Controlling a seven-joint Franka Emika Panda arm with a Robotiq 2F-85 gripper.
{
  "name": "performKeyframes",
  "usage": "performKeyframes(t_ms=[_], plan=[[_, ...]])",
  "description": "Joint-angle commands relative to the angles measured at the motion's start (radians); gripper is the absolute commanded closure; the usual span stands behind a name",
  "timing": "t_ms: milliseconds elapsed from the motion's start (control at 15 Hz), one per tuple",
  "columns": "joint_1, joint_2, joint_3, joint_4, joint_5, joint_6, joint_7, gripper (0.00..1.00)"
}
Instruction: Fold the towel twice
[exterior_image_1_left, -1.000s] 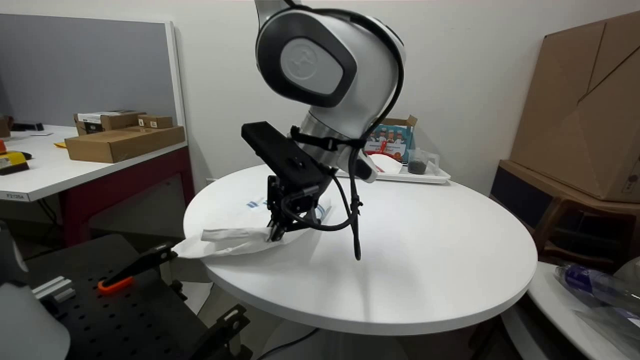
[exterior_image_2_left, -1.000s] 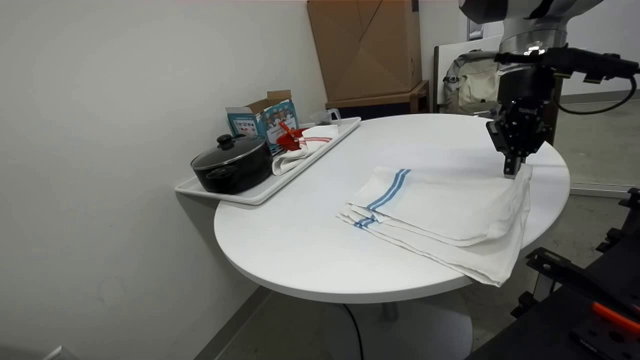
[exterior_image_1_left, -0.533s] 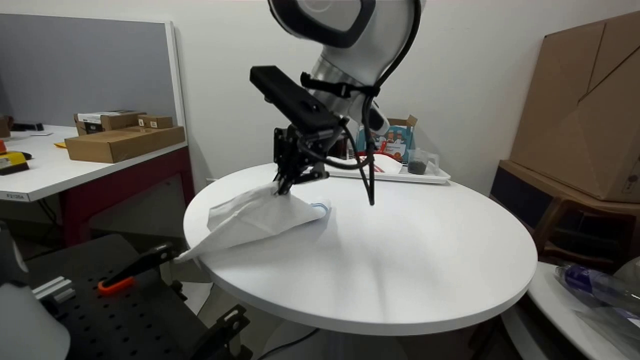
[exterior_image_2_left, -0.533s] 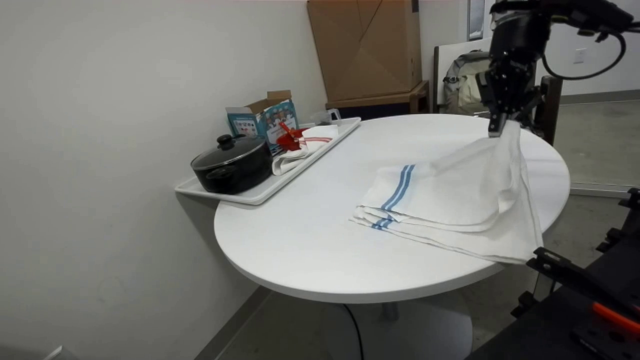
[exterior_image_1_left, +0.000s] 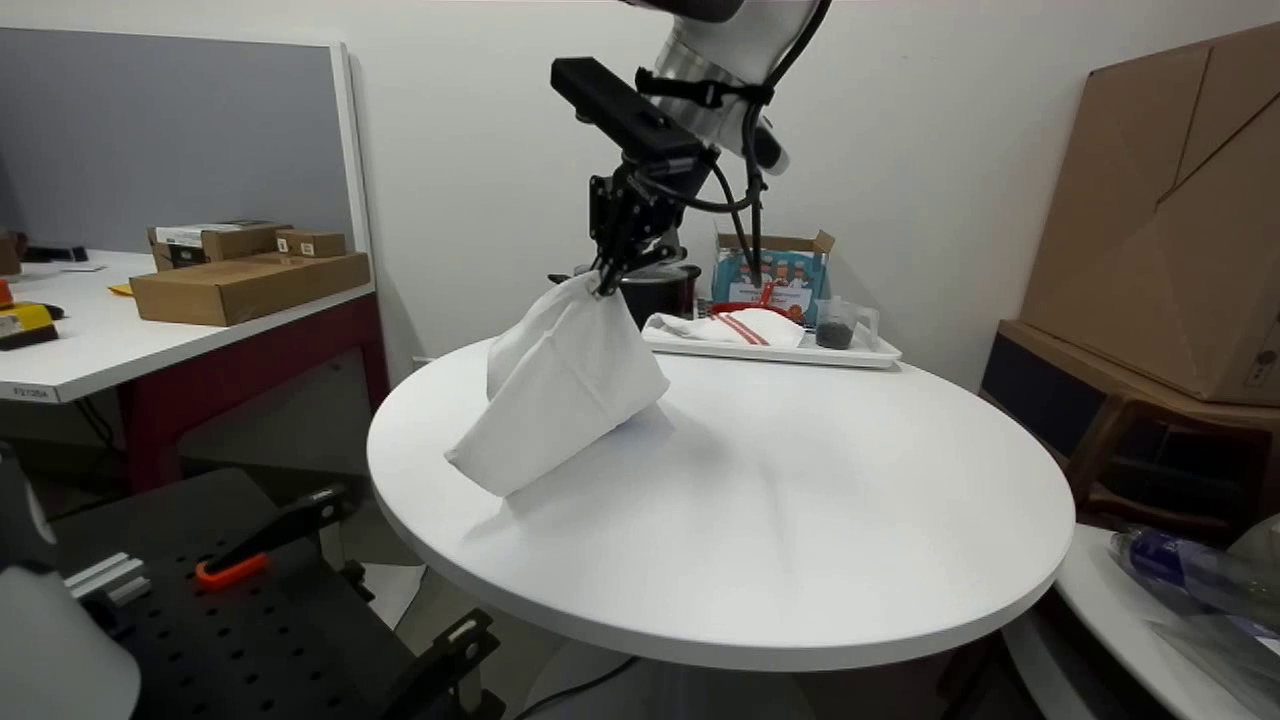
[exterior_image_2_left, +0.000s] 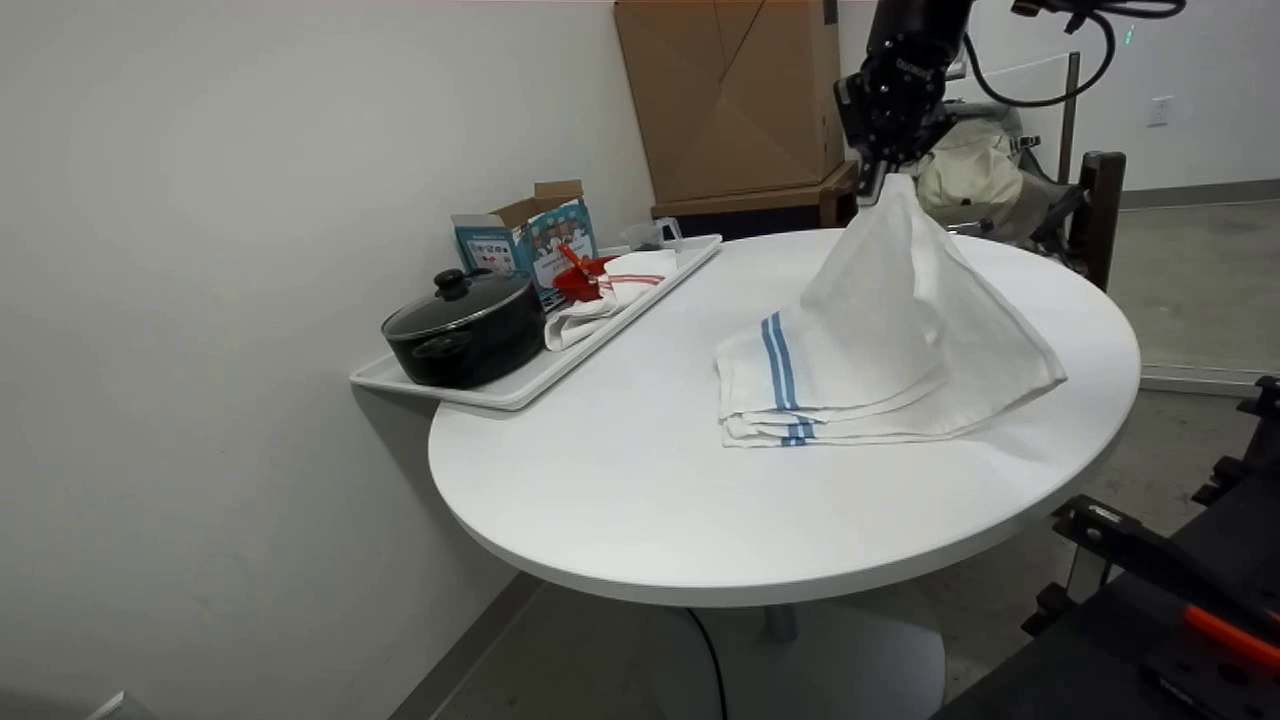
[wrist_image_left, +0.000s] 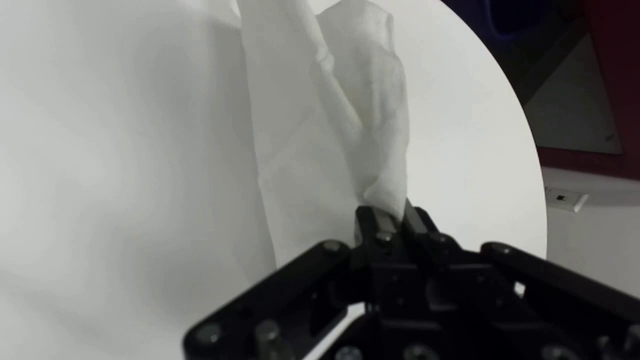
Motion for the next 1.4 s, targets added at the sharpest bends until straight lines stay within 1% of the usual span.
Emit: performKeyframes(t_ms=[0,400,600,800,1000,1333], plan=[[0.010,0.097,-0.015,0.097,0.061,-0.022,0.047,0.94],[-0.041,0.234,-0.028,0.231,0.213,-0.021,0.112,0.94],[-0.041,0.281,-0.016,0.274,0.271,0.014,0.155,0.95],[-0.020,0.314,0.005,0.303,0.317,0.051,0.196,0.94],[0.015,0.349,0.037,0.334,0.356,0.120,0.251,0.94],[0.099,0.419,0.104,0.392,0.419,0.286,0.359,0.94]])
